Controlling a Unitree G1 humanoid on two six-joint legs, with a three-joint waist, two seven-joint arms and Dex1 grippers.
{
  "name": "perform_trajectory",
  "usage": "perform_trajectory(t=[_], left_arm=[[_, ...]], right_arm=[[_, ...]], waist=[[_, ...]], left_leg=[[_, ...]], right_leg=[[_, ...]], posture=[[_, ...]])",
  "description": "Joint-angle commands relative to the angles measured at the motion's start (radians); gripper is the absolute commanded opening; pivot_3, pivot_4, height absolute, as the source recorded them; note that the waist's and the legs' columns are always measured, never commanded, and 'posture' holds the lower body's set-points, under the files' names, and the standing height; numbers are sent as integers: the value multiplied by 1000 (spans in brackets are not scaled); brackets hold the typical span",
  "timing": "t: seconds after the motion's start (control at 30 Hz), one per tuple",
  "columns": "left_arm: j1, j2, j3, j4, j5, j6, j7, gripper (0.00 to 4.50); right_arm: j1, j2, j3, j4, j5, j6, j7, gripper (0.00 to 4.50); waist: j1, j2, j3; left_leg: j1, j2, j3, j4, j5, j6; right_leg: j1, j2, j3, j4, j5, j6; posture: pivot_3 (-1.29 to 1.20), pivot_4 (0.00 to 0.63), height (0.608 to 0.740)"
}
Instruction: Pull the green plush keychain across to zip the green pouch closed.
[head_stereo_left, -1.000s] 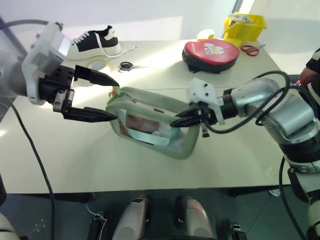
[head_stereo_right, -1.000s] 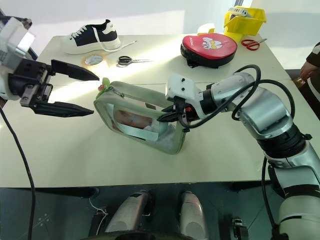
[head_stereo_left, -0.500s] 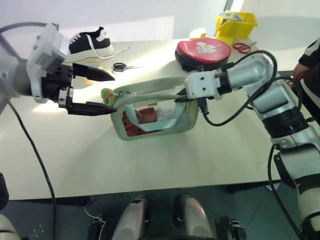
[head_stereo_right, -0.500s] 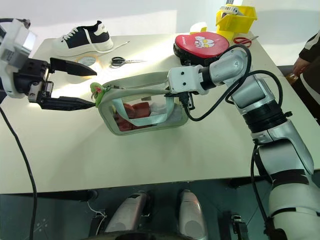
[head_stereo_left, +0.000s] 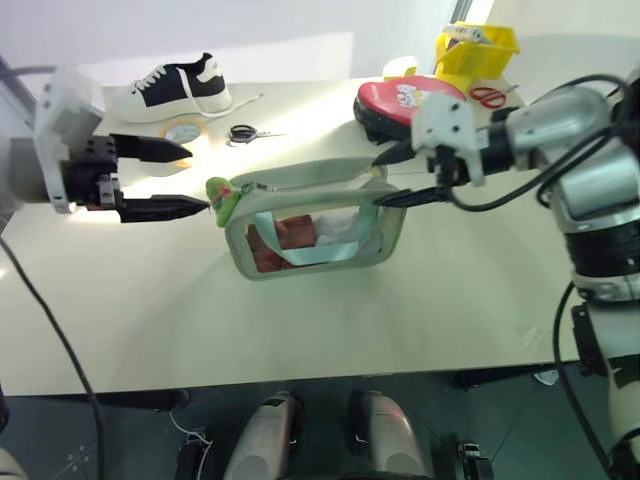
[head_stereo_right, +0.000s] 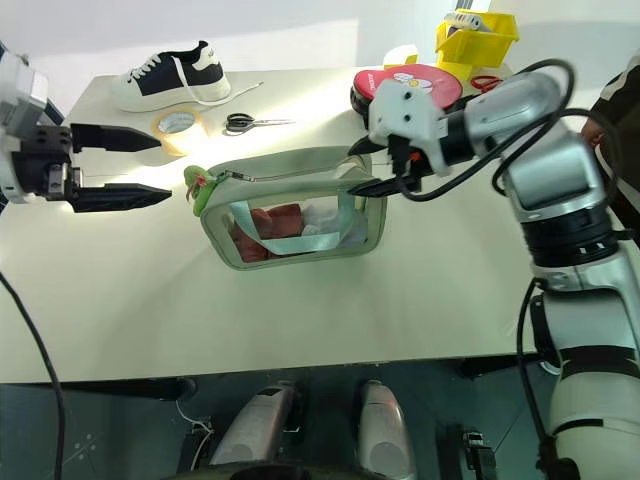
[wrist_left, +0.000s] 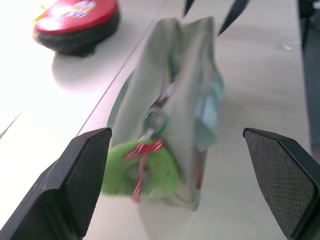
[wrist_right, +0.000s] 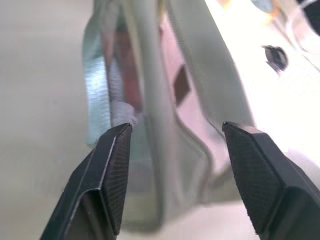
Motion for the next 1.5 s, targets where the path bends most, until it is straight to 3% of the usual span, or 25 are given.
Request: perform_trajectory(t=[0.03,0.2,0.3,0.4,0.43,0.47,0.7,0.73,0.83,1.03,1.33,1.5], left_arm=[[23,-34,51,7,10,-25,69,4500],[40,-83,37,-37,-20,-3,104,4500],[52,-88,33,-48,-20,-5,112,4500],[50,-101,39,-36,-16,-4,140,4500],[49,-113,38,-29,-14,-1,158,4500],[57,-129,32,-27,-5,-7,176,4500],[92,-213,-3,-27,32,-39,254,4500],[95,-221,-12,-19,47,-48,264,4249],[97,-244,-27,11,74,-73,278,3212],[82,-266,-36,31,78,-83,276,179],[-6,-260,-34,64,82,-98,256,80],[-165,-269,-51,82,72,-90,238,80]], right_arm=[[48,4,-24,-76,25,52,-31,3015],[113,28,-11,-94,17,57,-66,3015],[128,28,-7,-92,19,59,-69,2203],[129,32,-7,-88,17,59,-82,634],[129,35,-5,-87,15,58,-87,213],[129,39,-2,-90,12,55,-93,99],[127,48,5,-104,10,56,-107,99],[127,47,4,-107,11,58,-107,33],[125,47,5,-115,16,64,-106,0],[132,45,3,-122,16,69,-109,0],[132,45,0,-119,12,72,-121,0],[130,49,1,-112,9,68,-128,0]], waist=[[0,0,0],[1,0,0],[1,0,0],[-1,0,0],[0,0,0],[0,0,0],[-1,-1,0],[-2,-1,0],[1,-1,0],[1,-1,0],[1,-1,0],[3,-1,0]], left_leg=[[1,0,0,0,0,0],[0,-1,0,1,-1,-2],[0,-1,1,0,0,0],[0,-1,1,0,0,0],[1,-1,1,0,0,0],[1,-1,1,0,0,0],[1,-1,1,1,0,0],[1,-1,1,0,0,0],[1,-1,1,0,0,0],[1,-1,1,1,0,0],[1,-1,1,1,0,0],[1,-1,1,2,0,0]], right_leg=[[1,-2,0,0,0,0],[1,-3,0,0,1,-1],[0,-4,0,0,1,-1],[0,-4,0,0,1,-1],[0,-4,0,0,1,-1],[0,-4,0,0,1,-1],[1,-4,0,0,1,-1],[1,-4,0,0,1,-1],[1,-4,0,1,1,-1],[1,-4,0,1,1,-1],[1,-4,0,1,1,-1],[1,-4,0,1,1,-1]], posture=[[0,150,740],[0,150,740],[0,150,740],[0,150,740],[0,150,740],[0,150,740],[0,150,740],[0,150,740],[0,150,740],[0,150,740],[0,150,740],[0,150,740]])
